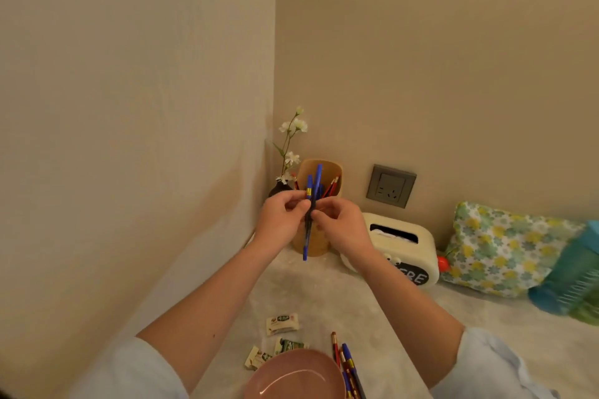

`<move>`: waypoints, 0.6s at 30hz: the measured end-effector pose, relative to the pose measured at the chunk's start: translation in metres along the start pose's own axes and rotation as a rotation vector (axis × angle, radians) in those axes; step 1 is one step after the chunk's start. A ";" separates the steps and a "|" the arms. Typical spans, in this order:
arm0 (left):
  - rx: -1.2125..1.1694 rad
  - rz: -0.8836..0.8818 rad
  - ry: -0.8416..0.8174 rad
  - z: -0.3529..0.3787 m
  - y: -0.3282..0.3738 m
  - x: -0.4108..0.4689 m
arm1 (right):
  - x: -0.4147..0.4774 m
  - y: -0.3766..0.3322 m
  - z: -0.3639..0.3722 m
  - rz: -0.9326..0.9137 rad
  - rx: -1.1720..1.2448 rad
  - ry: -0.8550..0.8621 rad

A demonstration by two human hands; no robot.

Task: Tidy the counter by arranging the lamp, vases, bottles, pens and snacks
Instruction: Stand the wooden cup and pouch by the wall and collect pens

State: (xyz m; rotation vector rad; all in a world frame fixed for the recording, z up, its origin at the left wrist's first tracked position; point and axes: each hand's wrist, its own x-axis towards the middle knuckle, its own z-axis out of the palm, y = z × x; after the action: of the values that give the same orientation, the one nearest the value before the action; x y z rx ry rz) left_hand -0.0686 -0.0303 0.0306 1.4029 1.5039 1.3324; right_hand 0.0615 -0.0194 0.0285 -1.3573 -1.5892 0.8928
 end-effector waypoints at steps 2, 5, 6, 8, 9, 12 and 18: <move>0.015 0.084 0.000 0.000 0.015 0.014 | 0.014 -0.013 -0.011 -0.043 -0.056 0.058; 0.047 0.206 -0.001 0.000 0.037 0.033 | 0.033 -0.031 -0.023 -0.117 -0.139 0.134; 0.058 0.234 0.009 0.000 0.041 0.040 | 0.038 -0.035 -0.025 -0.138 -0.177 0.161; 0.080 0.265 0.029 0.002 0.043 0.052 | 0.046 -0.041 -0.028 -0.167 -0.277 0.216; 0.102 0.272 0.032 0.003 0.041 0.055 | 0.049 -0.041 -0.029 -0.175 -0.328 0.232; 0.172 0.257 0.026 0.007 0.026 0.061 | 0.056 -0.032 -0.024 -0.153 -0.465 0.218; 0.299 0.166 0.008 0.013 -0.008 0.062 | 0.060 -0.002 -0.006 -0.060 -0.591 0.134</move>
State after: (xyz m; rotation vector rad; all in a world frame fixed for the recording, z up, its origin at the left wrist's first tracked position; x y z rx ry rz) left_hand -0.0702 0.0332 0.0293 1.7437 1.6744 1.2470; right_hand 0.0623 0.0397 0.0415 -1.7130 -1.8537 0.2858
